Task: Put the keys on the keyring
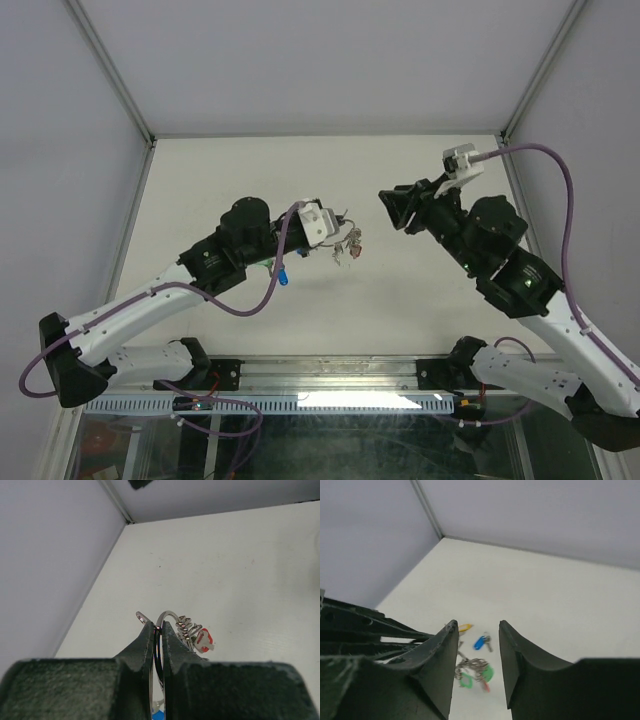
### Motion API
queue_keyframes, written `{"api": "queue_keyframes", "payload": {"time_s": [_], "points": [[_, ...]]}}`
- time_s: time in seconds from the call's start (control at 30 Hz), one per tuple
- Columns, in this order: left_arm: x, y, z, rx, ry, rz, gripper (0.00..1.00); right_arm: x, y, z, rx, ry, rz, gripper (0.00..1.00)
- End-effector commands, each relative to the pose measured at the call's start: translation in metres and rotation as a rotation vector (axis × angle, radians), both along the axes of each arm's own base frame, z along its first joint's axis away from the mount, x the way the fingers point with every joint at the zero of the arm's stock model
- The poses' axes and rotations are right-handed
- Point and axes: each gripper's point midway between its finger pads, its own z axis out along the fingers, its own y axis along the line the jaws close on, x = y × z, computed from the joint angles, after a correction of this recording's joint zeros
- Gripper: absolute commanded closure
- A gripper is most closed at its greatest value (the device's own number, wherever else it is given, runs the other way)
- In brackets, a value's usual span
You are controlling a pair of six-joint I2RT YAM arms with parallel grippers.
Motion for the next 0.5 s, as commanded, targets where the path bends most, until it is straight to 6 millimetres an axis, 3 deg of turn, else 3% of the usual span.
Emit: {"api": "queue_keyframes", "payload": {"time_s": [0.0, 0.1, 0.33, 0.47], "points": [[0.001, 0.010, 0.044, -0.088, -0.185, 0.031, 1.00, -0.004, 0.023, -0.012, 0.363, 0.378, -0.037, 0.59], [-0.001, 0.010, 0.039, -0.063, -0.219, 0.042, 1.00, -0.002, 0.041, -0.012, 0.486, 0.458, -0.003, 0.60], [-0.009, 0.000, 0.018, 0.031, -0.335, 0.086, 1.00, 0.007, 0.053, -0.026, 0.602, 0.592, -0.029, 0.60], [-0.012, -0.004, 0.014, 0.049, -0.385, 0.114, 1.00, 0.010, 0.053, -0.044, 0.605, 0.642, -0.065, 0.61]]}}
